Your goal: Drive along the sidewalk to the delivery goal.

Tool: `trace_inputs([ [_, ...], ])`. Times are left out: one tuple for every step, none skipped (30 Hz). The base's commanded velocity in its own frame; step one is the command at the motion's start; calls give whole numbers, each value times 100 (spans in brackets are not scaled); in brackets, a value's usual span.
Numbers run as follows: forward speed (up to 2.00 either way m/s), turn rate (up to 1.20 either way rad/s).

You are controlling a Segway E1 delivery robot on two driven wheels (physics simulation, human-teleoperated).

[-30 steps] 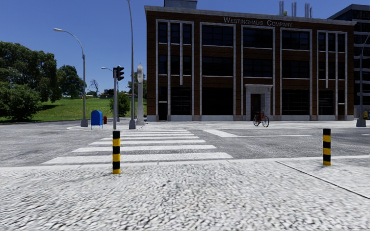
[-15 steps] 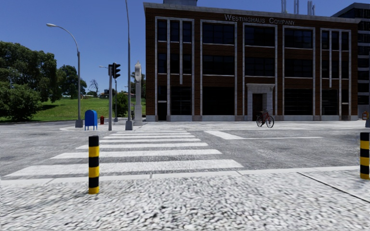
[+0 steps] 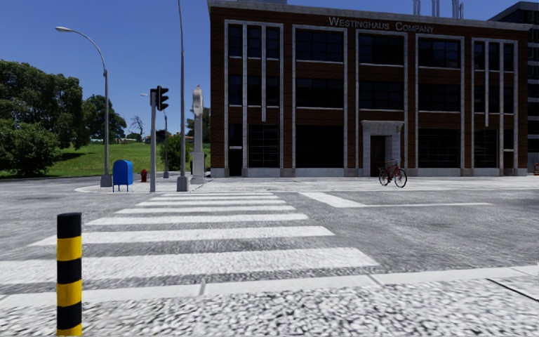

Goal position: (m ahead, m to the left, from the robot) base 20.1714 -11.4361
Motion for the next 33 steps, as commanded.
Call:
trace_inputs([
  [127, 0],
  [127, 0],
  [127, 0],
  [127, 0],
  [127, 0],
  [127, 0],
  [127, 0],
  [127, 0],
  [127, 0],
  [127, 0],
  [127, 0],
  [127, 0],
  [127, 0],
  [127, 0],
  [127, 0],
  [127, 0],
  [127, 0],
  [127, 0],
  [127, 0],
  [127, 0],
  [127, 5],
  [127, 5],
  [127, 16],
  [127, 38],
  [127, 61],
  [127, 83],
  [127, 92],
  [127, 93],
  [127, 52],
  [127, 5],
  [127, 0],
  [127, 0],
  [127, 0],
])
